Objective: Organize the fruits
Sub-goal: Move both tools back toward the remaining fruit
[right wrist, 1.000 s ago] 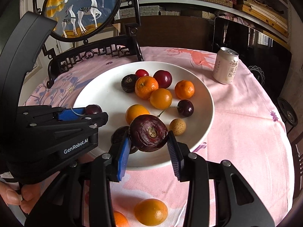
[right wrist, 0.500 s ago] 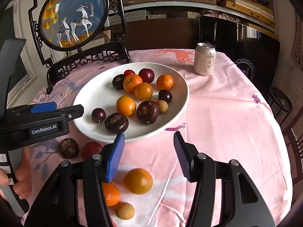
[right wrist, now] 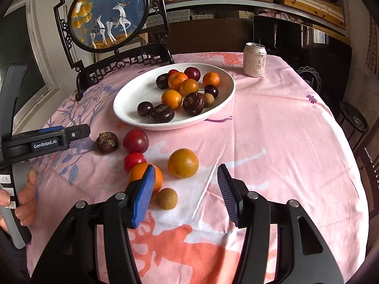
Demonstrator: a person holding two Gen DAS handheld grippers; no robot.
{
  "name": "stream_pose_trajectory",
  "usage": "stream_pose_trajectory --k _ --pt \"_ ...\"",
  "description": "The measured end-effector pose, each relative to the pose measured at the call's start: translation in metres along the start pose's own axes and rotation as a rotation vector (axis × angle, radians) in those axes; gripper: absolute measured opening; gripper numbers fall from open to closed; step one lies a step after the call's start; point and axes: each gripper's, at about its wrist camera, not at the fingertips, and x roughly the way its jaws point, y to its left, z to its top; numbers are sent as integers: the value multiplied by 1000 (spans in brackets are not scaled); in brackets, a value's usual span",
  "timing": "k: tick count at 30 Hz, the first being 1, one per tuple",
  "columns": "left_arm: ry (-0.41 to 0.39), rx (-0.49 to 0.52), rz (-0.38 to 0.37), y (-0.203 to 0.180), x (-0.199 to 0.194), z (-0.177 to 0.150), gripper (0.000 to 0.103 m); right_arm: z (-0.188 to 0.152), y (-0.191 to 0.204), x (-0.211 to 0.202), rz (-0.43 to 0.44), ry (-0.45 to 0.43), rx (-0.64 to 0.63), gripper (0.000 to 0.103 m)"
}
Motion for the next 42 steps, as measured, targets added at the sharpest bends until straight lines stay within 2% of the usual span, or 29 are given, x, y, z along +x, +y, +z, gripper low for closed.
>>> stream_pose_trajectory --k 11,21,23,24,27,30,31,42 --pt "19 12 -4 1 2 -23 84 -22 22 9 15 65 -79 54" --pt "50 16 -34 3 15 -26 84 -23 35 26 -12 95 -113 54" --pt "61 14 -36 4 18 -27 84 -26 35 31 -31 117 -124 50" --pt "66 13 -38 5 20 -27 84 -27 35 34 -36 136 -133 42" --pt "78 13 -38 4 24 -27 84 -27 35 35 -33 129 -143 33" --pt "85 21 -32 3 26 -28 84 -27 32 35 -18 122 -131 29" --pt "88 22 -31 2 27 -28 84 -26 30 36 -19 120 -124 24" --pt "120 72 10 -18 49 -22 84 -27 16 30 33 122 -70 24"
